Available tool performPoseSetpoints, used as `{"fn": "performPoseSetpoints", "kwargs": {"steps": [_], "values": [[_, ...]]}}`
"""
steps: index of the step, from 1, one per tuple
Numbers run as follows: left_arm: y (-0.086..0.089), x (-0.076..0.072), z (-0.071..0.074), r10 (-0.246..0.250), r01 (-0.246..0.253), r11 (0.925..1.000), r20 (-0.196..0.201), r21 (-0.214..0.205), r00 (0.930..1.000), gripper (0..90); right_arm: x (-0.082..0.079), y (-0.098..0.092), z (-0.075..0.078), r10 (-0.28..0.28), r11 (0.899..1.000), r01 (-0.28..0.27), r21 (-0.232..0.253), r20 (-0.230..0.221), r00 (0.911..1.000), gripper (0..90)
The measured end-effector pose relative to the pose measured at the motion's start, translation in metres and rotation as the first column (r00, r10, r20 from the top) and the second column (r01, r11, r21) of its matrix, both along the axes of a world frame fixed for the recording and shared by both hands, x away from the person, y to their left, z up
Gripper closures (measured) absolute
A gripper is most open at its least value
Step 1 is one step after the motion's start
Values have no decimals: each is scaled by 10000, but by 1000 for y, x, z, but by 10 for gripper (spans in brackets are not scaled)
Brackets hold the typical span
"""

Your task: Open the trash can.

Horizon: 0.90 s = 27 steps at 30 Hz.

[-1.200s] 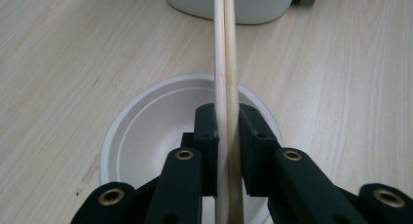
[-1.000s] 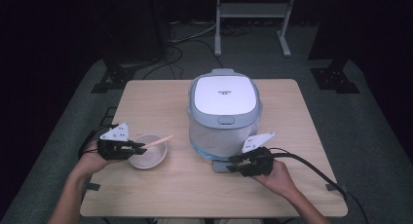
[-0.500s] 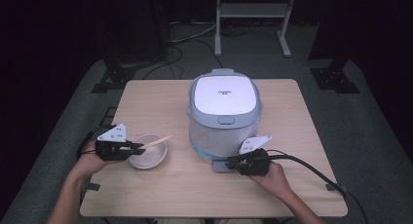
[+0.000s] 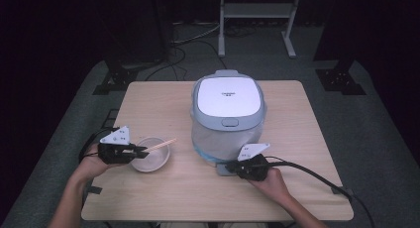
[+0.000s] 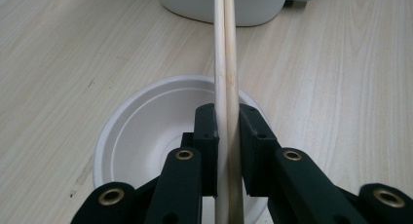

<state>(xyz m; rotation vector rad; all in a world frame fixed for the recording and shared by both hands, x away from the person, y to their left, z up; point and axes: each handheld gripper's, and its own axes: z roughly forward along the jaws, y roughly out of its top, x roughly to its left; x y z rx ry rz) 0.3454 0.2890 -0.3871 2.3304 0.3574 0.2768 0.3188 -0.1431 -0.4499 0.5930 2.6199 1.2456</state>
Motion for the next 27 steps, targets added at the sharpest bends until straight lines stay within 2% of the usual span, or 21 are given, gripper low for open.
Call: {"fn": "performPoseSetpoints", "kwargs": {"steps": [3, 8, 11, 17, 22, 27], "values": [[-1, 0, 0, -45, 45, 10000, -26, -34, 10000, 795, -1, 4, -3, -24, 9997, 25, -246, 47, 10000, 848], [-1, -1, 2, -77, 77, 10000, -1, 19, 10000, 795, -2, 9, -4, -166, 9994, 175, -282, 313, 9994, 865], [2, -1, 5, 3, -3, 10000, 59, -73, 10000, 795, -2, 10, -6, -389, 9991, 396, -165, 383, 9985, 892], [3, -2, 12, -6, 7, 10000, 129, -40, 9999, 795, -2, 9, -8, -435, 9990, 438, -67, 450, 9980, 896], [3, -3, 16, 64, -62, 9999, 219, -97, 9997, 795, -2, 8, -12, -582, 9980, 575, 259, 287, 9979, 898], [2, -4, 22, -41, 42, 10000, 277, -35, 9996, 795, -3, 7, -14, -621, 9976, 613, 335, 224, 9978, 898]]}}
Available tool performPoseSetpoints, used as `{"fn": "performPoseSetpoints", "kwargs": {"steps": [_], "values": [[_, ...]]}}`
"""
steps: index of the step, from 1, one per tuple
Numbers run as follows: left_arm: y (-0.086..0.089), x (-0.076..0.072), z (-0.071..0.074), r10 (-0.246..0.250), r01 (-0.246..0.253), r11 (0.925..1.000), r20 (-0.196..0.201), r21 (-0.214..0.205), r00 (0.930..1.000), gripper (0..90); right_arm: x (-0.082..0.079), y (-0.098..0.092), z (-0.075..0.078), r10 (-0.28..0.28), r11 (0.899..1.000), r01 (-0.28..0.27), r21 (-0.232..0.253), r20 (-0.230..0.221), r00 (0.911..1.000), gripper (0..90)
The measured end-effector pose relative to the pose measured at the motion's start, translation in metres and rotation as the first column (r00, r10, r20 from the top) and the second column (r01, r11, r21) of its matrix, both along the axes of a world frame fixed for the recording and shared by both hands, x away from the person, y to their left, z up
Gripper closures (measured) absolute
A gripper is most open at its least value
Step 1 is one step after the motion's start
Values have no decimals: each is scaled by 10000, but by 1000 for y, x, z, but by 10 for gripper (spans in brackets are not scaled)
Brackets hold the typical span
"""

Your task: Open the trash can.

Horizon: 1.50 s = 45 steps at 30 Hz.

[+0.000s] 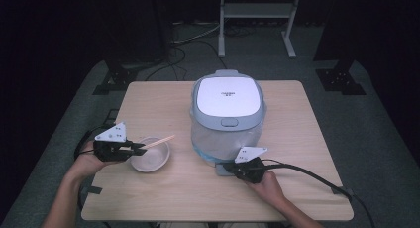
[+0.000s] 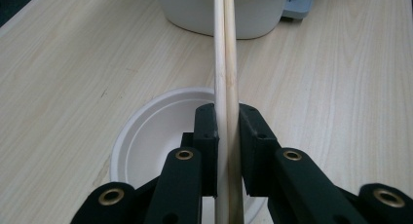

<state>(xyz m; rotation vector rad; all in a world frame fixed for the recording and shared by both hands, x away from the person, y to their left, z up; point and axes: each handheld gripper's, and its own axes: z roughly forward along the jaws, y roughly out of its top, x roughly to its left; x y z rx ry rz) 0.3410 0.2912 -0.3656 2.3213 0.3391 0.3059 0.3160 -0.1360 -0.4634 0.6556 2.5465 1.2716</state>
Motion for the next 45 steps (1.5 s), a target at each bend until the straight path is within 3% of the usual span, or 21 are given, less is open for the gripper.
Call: {"fn": "performPoseSetpoints", "kwargs": {"steps": [10, 13, 16, 19, 27, 45], "values": [[-2, -5, 15, -102, 100, 9999, 151, 93, 9998, 795, -2, 3, -10, 155, 9994, -155, -323, 13, 9999, 900], [-5, -5, 20, -162, 158, 9997, 215, 176, 9996, 795, -2, 2, -10, 181, 9994, -195, -282, -474, 9987, 900], [-8, -5, 25, -253, 248, 9996, 318, 139, 9992, 795, -5, 3, -10, 205, 9985, -209, -514, -89, 9998, 900], [-9, -4, 27, -283, 276, 9994, 363, 209, 9989, 795, -3, 3, -9, 239, 9987, -250, -453, -247, 9994, 900], [-15, -4, 33, -423, 412, 9988, 401, 273, 9983, 795, -4, 3, -9, 300, 9982, -304, -515, -88, 9995, 900], [-35, -4, 79, -919, 900, 9956, 875, 256, 9919, 795, -4, 3, -9, 346, 9981, -347, -516, -42, 9994, 900]]}}
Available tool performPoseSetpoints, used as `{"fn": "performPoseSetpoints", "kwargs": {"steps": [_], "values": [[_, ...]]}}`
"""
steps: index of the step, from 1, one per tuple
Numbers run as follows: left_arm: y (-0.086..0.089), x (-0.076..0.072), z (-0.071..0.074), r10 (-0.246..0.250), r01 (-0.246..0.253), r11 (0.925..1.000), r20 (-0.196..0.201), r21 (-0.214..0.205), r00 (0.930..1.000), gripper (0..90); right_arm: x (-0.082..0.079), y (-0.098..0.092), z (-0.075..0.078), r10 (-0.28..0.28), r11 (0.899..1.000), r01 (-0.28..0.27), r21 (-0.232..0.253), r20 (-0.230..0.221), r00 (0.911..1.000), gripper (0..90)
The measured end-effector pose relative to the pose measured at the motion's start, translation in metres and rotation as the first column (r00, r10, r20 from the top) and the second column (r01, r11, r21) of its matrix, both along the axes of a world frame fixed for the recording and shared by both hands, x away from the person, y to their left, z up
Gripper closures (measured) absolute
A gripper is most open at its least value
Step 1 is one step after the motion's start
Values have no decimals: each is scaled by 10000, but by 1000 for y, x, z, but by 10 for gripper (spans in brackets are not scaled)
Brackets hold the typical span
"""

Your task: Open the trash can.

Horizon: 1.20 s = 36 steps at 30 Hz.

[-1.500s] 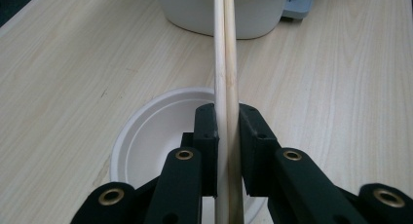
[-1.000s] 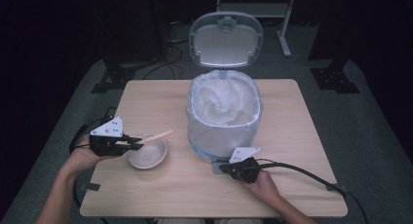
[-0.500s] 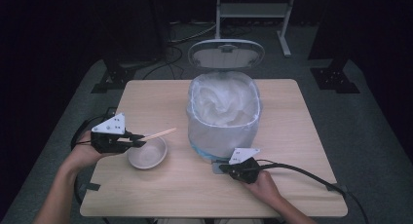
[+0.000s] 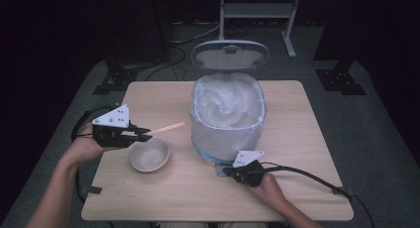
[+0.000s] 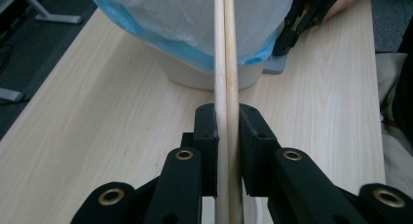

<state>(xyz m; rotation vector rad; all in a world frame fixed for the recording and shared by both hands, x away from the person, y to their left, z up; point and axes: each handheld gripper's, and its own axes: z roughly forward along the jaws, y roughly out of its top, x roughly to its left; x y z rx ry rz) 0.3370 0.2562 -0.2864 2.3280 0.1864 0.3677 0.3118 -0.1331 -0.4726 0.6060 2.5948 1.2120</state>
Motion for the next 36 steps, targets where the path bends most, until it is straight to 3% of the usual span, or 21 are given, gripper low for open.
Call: {"fn": "performPoseSetpoints", "kwargs": {"steps": [14, 36], "values": [[-17, 6, 32, -266, 263, 9995, 183, 145, 9995, 796, 0, 0, 0, 16, 10000, -16, 24, -40, 10000, 900], [-51, 20, 63, -505, 493, 9981, 304, 370, 9983, 797, 0, 0, 0, 58, 10000, -58, -4, 78, 10000, 900]]}}
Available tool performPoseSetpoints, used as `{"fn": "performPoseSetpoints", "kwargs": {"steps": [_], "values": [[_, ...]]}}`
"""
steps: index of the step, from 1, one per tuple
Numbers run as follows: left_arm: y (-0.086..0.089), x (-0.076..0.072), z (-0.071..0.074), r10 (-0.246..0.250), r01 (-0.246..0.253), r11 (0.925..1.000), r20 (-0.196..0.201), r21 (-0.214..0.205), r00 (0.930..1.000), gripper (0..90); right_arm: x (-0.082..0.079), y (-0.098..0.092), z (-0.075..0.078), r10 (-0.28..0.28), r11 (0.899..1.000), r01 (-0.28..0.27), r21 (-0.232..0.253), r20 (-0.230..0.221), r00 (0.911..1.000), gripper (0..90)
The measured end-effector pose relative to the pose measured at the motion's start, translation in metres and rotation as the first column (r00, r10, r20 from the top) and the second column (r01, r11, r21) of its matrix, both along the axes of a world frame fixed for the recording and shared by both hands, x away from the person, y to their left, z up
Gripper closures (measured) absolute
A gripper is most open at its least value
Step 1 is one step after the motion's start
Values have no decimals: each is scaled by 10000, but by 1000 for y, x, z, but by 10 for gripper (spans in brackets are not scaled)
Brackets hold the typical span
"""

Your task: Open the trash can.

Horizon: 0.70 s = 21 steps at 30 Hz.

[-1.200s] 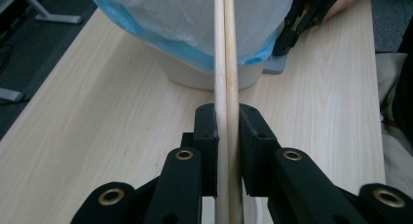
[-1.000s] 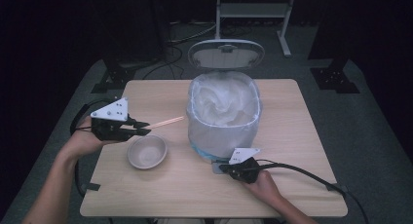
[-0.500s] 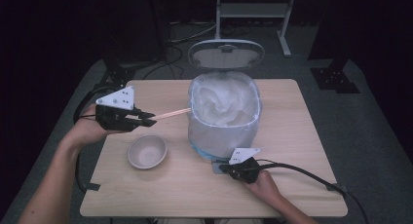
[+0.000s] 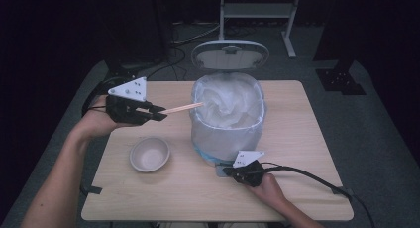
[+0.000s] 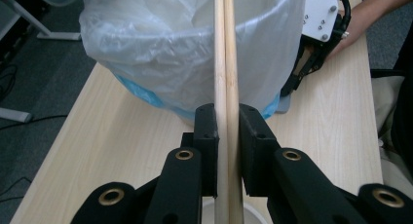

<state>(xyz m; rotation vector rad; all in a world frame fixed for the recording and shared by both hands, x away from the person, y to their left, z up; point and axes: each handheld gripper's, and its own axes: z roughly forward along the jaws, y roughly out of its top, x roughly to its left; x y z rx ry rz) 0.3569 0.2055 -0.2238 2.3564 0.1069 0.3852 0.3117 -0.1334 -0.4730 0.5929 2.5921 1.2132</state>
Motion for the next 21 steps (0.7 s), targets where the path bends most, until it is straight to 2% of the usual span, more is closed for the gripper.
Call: {"fn": "performPoseSetpoints", "kwargs": {"steps": [5, 9, 13, 21], "values": [[-11, 3, 5, -24, 24, 9999, 42, 124, 10000, 797, 0, 0, 0, 2, 10000, -2, -2, 17, 10000, 900], [-18, 7, 7, -11, 12, 10000, -44, 64, 10000, 797, -1, 0, 0, -4, 10000, 4, 9, 11, 10000, 900], [-26, 10, 7, -35, 37, 9996, -65, 276, 10000, 797, -1, 0, 0, 8, 10000, -8, -19, 65, 10000, 900], [-38, 16, 10, -64, 68, 9991, -115, 418, 9999, 797, -1, 0, 0, 13, 10000, -12, -26, 124, 9999, 900]]}}
